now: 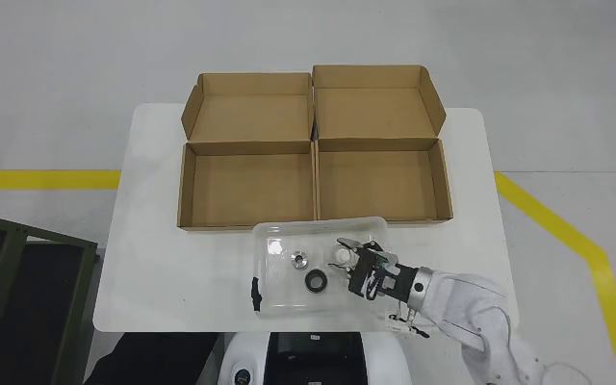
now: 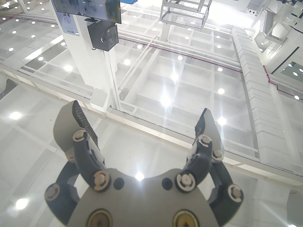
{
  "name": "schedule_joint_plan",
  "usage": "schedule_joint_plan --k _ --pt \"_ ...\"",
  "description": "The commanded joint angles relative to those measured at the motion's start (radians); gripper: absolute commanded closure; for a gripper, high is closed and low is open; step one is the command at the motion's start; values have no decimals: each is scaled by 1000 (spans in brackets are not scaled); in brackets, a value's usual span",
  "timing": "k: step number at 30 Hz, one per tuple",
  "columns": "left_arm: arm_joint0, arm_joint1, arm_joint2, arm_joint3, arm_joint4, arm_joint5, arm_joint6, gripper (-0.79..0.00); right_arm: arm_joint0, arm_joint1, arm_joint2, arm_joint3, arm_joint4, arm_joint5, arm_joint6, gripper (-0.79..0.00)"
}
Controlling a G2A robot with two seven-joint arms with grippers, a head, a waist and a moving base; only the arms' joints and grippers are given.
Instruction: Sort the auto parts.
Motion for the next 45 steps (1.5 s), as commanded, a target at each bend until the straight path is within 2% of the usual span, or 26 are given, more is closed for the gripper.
schedule_joint_plan --k 1,15,17,23,33,45 --pt "0 0 0 0 0 0 0 -785 -5 2 7 -20 43 -5 -17 0" --pt "0 0 0 0 0 0 0 -785 40 -13 -39 -2 366 53 -354 0" --pt "0 0 0 0 0 0 0 -785 54 -14 -39 -11 385 61 -371 0" --pt "0 0 0 0 0 0 0 -785 78 -17 -24 -81 331 121 -431 0" --pt "0 0 0 0 0 0 0 -785 129 -28 -49 -104 348 181 -528 0" --pt "0 0 0 0 0 0 0 -785 162 -32 -68 -89 281 199 -545 0"
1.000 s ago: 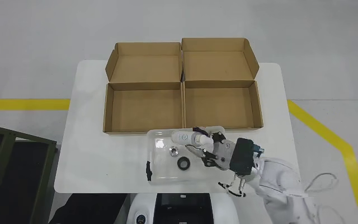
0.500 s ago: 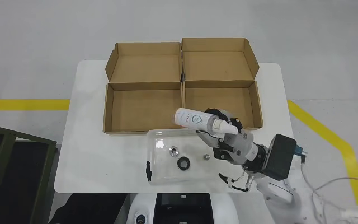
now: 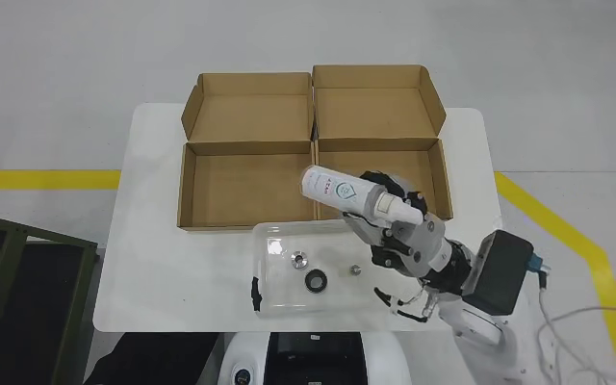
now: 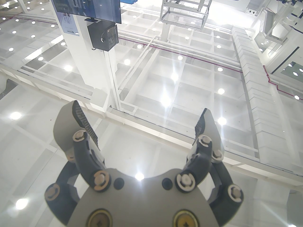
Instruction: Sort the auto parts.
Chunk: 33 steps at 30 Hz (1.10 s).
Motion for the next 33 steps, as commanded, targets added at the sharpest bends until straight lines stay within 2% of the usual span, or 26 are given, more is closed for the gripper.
schedule_joint_plan --k 1,8,17,24,33 --pt "0 0 0 0 0 0 0 -785 0 1 -10 16 -17 -13 12 0" --pt "0 0 0 0 0 0 0 -785 -34 7 -14 98 -59 -36 85 0" --pt "0 0 0 0 0 0 0 -785 -38 15 34 183 -114 33 236 0" --pt "0 0 0 0 0 0 0 -785 16 17 52 242 -145 90 395 0" --pt "0 0 0 0 0 0 0 -785 125 9 -8 352 -157 123 525 0"
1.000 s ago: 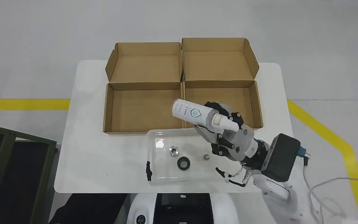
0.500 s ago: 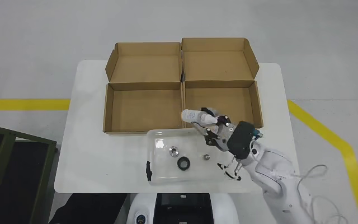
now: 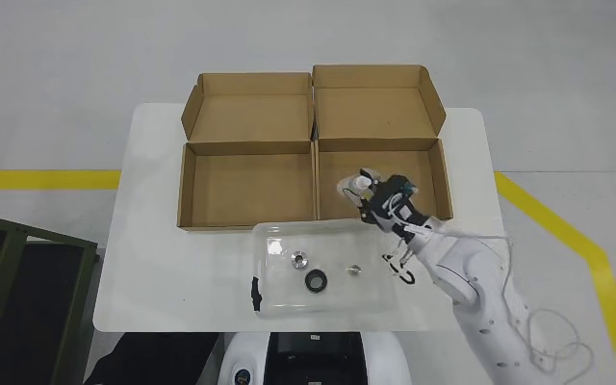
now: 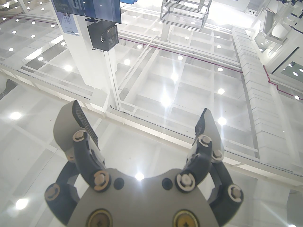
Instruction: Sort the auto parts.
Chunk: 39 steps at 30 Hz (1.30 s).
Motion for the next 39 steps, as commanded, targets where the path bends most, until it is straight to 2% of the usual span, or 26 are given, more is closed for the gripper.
schedule_joint_plan --k 1,14,25,29,33,35,37,38,39 --pt "0 0 0 0 0 0 0 -785 28 -3 -20 31 0 5 24 0" --pt "0 0 0 0 0 0 0 -785 203 -26 -125 207 18 19 144 0" --pt "0 0 0 0 0 0 0 -785 249 -37 -160 304 41 35 174 -15" --pt "0 0 0 0 0 0 0 -785 265 -40 -171 327 39 39 184 -317" --pt "0 0 0 0 0 0 0 -785 278 -43 -179 350 43 42 187 -376" --pt "0 0 0 0 0 0 0 -785 284 -45 -184 355 42 42 191 -600" --pt "0 0 0 0 0 0 0 -785 286 -46 -186 358 45 43 192 -742" --pt "0 0 0 0 0 0 0 -785 287 -46 -187 358 45 43 192 -785" --pt "0 0 0 0 0 0 0 -785 286 -47 -186 357 50 45 189 -785"
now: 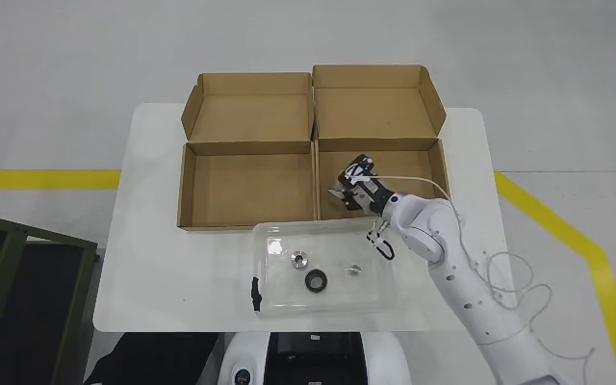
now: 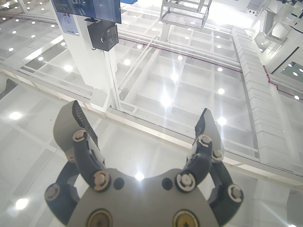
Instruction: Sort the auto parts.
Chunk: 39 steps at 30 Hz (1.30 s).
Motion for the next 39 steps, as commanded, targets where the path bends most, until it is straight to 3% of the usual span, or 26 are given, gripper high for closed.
schedule_joint_plan --k 1,13,22,31,39 --pt "0 0 0 0 0 0 0 -785 0 0 3 -7 8 3 -8 -785" --pt "0 0 0 0 0 0 0 -785 -99 26 106 -275 -3 -51 5 -785" --pt "0 0 0 0 0 0 0 -785 -199 55 154 -456 71 -280 97 -785" --pt "0 0 0 0 0 0 0 -785 -319 87 148 -574 33 -491 224 -785" --pt "0 0 0 0 0 0 0 -785 -385 112 176 -598 -1 -547 311 -785"
